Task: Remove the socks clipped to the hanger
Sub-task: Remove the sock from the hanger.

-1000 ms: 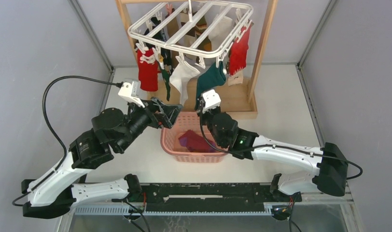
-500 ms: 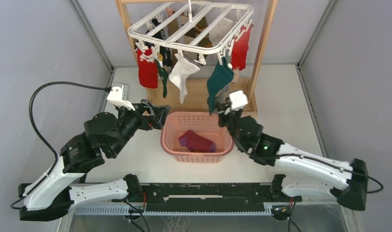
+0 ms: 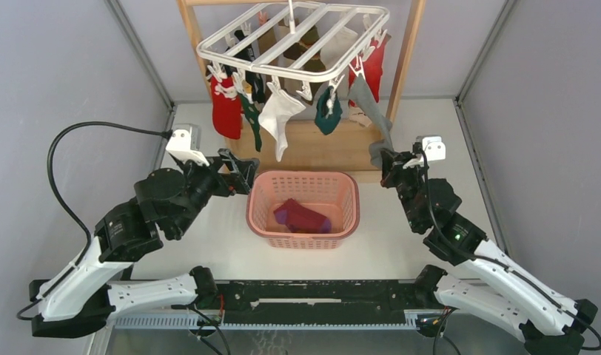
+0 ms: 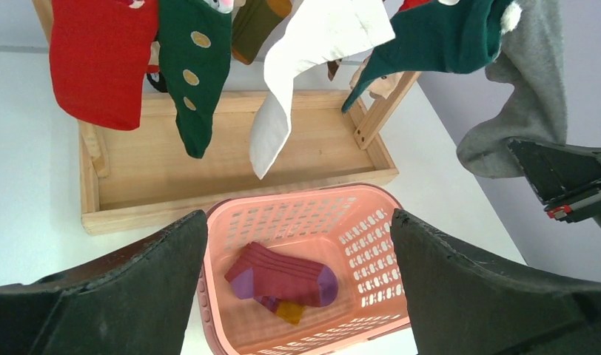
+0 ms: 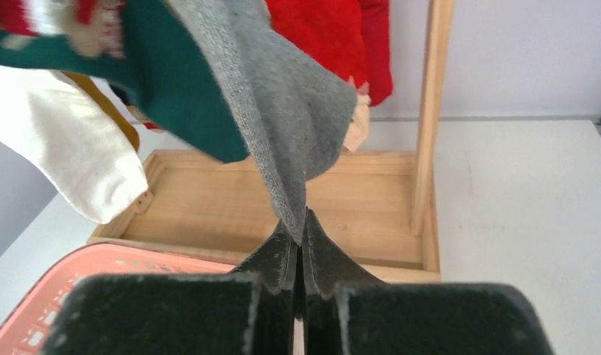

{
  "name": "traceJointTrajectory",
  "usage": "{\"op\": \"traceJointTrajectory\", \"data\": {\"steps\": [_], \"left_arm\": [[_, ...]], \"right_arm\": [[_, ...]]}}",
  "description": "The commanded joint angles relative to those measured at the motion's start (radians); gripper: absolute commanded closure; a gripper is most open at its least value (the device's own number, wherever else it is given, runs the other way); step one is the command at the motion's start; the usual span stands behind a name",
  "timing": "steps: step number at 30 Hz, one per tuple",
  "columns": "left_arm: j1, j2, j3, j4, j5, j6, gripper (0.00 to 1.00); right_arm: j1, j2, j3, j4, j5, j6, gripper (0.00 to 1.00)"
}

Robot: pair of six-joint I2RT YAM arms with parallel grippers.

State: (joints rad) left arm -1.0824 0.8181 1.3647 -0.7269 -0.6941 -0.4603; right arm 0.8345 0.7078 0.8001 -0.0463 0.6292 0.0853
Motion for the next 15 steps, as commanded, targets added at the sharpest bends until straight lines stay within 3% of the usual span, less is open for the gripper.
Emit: {"op": "traceJointTrajectory", "data": {"steps": [1, 7, 15], "left_arm": [[0.014, 0.016, 0.045, 0.004, 0.008, 0.016, 0.03], [0.019, 0.067, 0.091, 0.047, 0.088, 0.025, 0.03], [0.014, 0.240, 0.286, 0.157, 0.302, 0.016, 0.07]], "right_arm": [[-0.056, -0.053, 0.005, -0.058, -0.007, 0.035, 1.00], [-0.131, -0.105, 0.005, -0.085, -0.074, 0.057, 1.00], [-0.102, -0.064, 0.005, -0.074, -0.117, 0.063, 1.00]]}}
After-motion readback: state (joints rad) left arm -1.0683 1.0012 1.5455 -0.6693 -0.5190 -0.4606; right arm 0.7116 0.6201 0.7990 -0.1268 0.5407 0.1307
